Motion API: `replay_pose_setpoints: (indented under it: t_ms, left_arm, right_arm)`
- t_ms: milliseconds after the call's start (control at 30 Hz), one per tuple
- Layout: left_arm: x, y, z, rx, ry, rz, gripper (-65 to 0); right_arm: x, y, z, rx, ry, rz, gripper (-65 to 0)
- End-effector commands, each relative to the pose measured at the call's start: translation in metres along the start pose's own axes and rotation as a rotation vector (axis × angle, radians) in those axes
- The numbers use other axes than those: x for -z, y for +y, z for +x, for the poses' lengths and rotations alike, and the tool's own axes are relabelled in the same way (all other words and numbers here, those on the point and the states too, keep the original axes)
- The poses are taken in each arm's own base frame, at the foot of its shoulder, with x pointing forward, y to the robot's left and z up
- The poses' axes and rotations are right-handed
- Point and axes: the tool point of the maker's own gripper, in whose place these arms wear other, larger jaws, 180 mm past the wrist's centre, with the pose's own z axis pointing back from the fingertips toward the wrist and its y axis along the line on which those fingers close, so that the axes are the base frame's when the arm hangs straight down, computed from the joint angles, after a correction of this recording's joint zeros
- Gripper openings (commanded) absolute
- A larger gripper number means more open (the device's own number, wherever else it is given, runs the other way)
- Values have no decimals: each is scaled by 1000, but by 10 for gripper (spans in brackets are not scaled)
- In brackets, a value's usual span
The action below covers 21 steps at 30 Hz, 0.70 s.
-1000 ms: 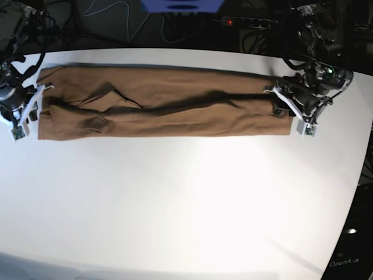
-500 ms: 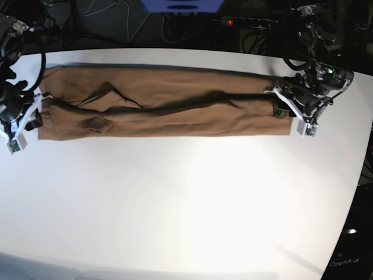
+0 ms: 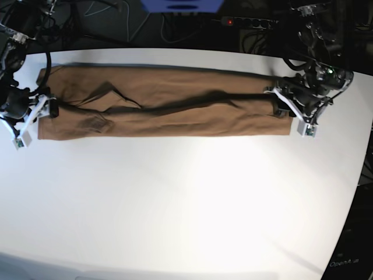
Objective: Fold the T-shirt properly
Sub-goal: 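Regrasp the shirt end with the right gripper and adjust its position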
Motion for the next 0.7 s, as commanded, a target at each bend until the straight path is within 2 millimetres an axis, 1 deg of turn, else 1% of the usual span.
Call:
replay_pose_setpoints:
  t_ms: [0,100,200,367,667]
  left_arm:
    - [-3,2,13,7,-44,2,-414]
    - [-3,2,12,7,-42,2,-414]
    - [-3,2,13,5,-44,4,-414]
    - [-4,2,14,8,-47,6,-414]
    - [-5,2,14,7,-49,6,-414]
  right_arm:
    - [-8,-7,12,-16,-35,-20,-219]
    - [-7,-6,12,-15,-38,-18,-221]
    - [-7,-5,18,-17,-72,-14,-221]
    - [-5,-4,20,-16,-87,-10,-222]
    - [-4,-2,17,-12,-83,-6,-223]
